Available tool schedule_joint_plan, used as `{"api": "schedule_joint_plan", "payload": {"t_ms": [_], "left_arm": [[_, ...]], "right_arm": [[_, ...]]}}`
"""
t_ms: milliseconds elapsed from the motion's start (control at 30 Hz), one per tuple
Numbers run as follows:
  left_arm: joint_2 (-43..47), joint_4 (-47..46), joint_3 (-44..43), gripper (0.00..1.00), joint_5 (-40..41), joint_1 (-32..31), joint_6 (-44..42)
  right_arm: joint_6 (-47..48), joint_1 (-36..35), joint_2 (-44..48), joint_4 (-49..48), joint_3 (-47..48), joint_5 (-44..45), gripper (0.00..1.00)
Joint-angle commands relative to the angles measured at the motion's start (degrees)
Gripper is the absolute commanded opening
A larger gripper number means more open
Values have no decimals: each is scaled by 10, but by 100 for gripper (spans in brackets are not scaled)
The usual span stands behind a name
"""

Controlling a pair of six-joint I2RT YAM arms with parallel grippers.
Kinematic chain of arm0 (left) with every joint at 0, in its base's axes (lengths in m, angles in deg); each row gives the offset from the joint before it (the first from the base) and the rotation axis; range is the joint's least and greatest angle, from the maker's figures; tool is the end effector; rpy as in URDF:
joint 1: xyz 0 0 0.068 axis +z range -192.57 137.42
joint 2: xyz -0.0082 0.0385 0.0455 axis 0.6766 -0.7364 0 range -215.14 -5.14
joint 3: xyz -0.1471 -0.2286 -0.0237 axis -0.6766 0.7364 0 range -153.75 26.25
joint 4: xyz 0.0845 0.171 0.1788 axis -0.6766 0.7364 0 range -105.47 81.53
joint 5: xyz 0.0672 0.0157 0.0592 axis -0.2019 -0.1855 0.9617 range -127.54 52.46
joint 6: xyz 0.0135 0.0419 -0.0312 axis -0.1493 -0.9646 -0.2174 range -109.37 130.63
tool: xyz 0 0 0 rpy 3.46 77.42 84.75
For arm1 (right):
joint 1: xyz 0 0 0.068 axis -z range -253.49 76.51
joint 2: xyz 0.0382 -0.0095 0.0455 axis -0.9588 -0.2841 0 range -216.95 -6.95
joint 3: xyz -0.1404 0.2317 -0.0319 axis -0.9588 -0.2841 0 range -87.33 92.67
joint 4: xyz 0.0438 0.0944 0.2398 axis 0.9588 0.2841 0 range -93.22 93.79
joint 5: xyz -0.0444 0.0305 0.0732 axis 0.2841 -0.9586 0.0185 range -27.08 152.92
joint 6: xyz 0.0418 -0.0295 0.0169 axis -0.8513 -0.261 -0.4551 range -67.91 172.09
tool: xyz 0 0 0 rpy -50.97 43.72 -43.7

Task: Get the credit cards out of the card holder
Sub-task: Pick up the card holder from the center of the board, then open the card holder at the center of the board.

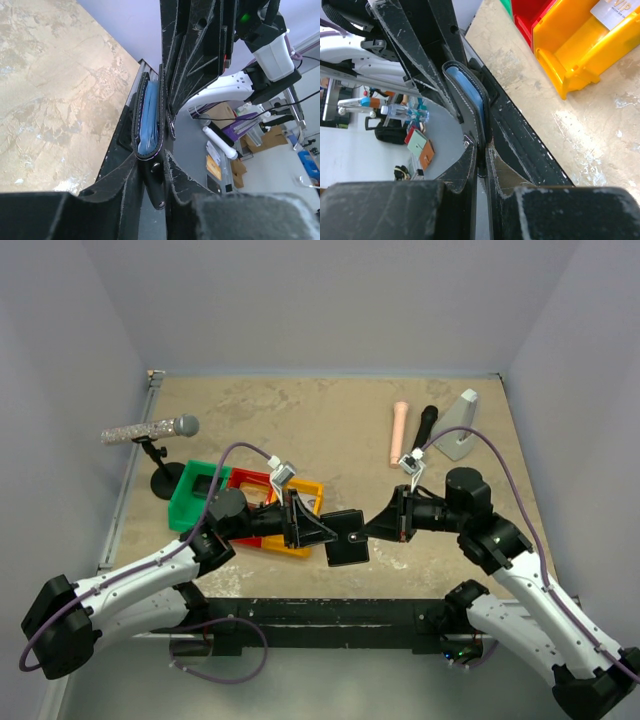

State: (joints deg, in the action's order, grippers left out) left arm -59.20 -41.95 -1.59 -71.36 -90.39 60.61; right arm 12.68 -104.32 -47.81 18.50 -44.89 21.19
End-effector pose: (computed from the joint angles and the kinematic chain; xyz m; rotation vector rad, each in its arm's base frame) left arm 0.1296 -0.1726 0.2732 0.5154 1.8100 -1.7220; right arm 0.1234 0.1013 0.3183 -0.3935 2.1004 1.4734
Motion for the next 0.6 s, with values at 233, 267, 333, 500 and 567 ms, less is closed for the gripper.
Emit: {"api": "schedule_joint_plan", "payload": {"t_ms": [233,267,333,500,567], "left_arm": [[33,51,-29,16,14,-3,-43],[41,83,-37,16,25,-4,-55],[50,159,-66,19,68,-4,-79],[50,308,-133,0,199,-14,-114],[42,354,-160,0,263,-26,-114]], "right_arm": [[54,-3,13,67,63,33,55],[63,-2,16,86,72,44,62],[79,-2,20,113,94,69,68],[95,-19,20,148,132,126,70],[112,-59,13,181,159,204,70]]}}
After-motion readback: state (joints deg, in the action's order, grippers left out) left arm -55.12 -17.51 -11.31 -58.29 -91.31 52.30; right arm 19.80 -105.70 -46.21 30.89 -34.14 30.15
